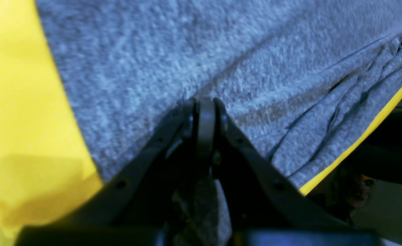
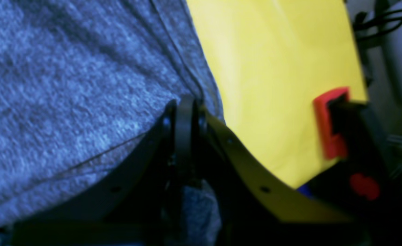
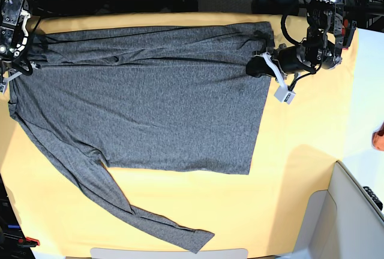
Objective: Fold the T-shirt properly
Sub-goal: 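Drag the shirt body with both grippers, smoothing it along the table, then move both grippers to the shirt's hem side and grasp the hem, then lift the hem with both grippers and fold it toward the collar edge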
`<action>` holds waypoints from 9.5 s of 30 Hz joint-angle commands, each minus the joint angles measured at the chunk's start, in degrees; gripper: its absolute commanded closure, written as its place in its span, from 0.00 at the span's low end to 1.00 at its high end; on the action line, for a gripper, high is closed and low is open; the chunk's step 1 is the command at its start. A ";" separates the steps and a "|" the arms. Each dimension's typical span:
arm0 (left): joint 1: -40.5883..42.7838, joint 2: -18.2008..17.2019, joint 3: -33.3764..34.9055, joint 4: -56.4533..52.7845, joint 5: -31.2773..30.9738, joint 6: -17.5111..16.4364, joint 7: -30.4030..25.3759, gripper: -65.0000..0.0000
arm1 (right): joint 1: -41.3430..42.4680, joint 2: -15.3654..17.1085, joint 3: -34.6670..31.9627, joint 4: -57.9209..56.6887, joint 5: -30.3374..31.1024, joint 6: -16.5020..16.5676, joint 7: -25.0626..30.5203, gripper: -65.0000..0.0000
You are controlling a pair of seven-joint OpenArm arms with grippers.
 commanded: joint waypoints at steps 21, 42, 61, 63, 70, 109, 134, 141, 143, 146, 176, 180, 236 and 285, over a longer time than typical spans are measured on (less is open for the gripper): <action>0.15 -0.65 0.34 -8.39 2.99 0.68 -3.98 0.99 | 0.27 10.82 0.49 -4.97 -1.36 7.22 -0.63 1.00; 0.50 -0.65 0.34 -8.39 2.99 0.68 -3.54 0.99 | -0.87 9.67 11.75 2.68 14.12 11.80 -9.07 1.00; 0.50 -0.47 0.34 -8.39 2.99 0.68 -3.54 0.99 | -9.92 3.61 15.62 3.38 11.74 11.80 -5.29 1.00; 0.50 -0.47 0.34 -8.30 2.99 0.68 -3.54 0.99 | -9.92 3.43 15.62 3.65 9.81 11.80 -4.50 1.00; 0.50 -0.47 0.17 -8.04 2.82 0.68 -3.54 0.99 | -9.84 2.29 15.53 3.74 9.72 11.80 -2.74 1.00; -4.51 -0.47 -0.45 15.08 2.64 0.68 -0.37 0.80 | 5.64 -6.68 15.53 10.59 9.63 12.06 -2.56 1.00; -14.00 -0.47 -0.36 4.53 2.90 0.77 -0.29 0.80 | 23.31 -11.16 1.29 4.35 -2.76 11.97 -2.47 1.00; -20.07 -0.73 -0.27 -3.99 2.90 0.77 -0.29 0.80 | 25.07 -13.98 -0.03 1.19 -6.89 12.15 3.33 1.00; -20.77 -0.73 -0.10 -4.96 2.90 0.77 -0.29 0.80 | 25.07 -13.80 -1.97 1.19 -6.98 12.15 3.50 1.00; -22.27 -0.73 0.17 -6.46 2.90 0.77 -0.29 0.80 | 25.24 -13.71 -3.99 1.28 -6.98 12.15 3.59 1.00; -51.80 0.85 24.78 -51.91 2.82 0.50 -19.28 0.56 | 29.64 -7.65 12.36 -11.12 -6.28 12.15 3.68 0.59; -51.80 2.70 24.78 -51.99 2.82 0.59 -19.72 0.56 | 29.73 -5.27 12.36 -15.16 -0.39 12.15 3.68 0.59; -50.22 13.60 13.97 -59.29 2.82 0.59 -25.87 1.00 | 26.91 -0.70 24.23 -24.92 4.97 12.15 8.87 0.60; -49.69 13.24 14.06 -59.38 2.90 0.68 -26.13 0.99 | 40.80 7.74 -17.00 -43.82 4.89 19.88 13.88 0.31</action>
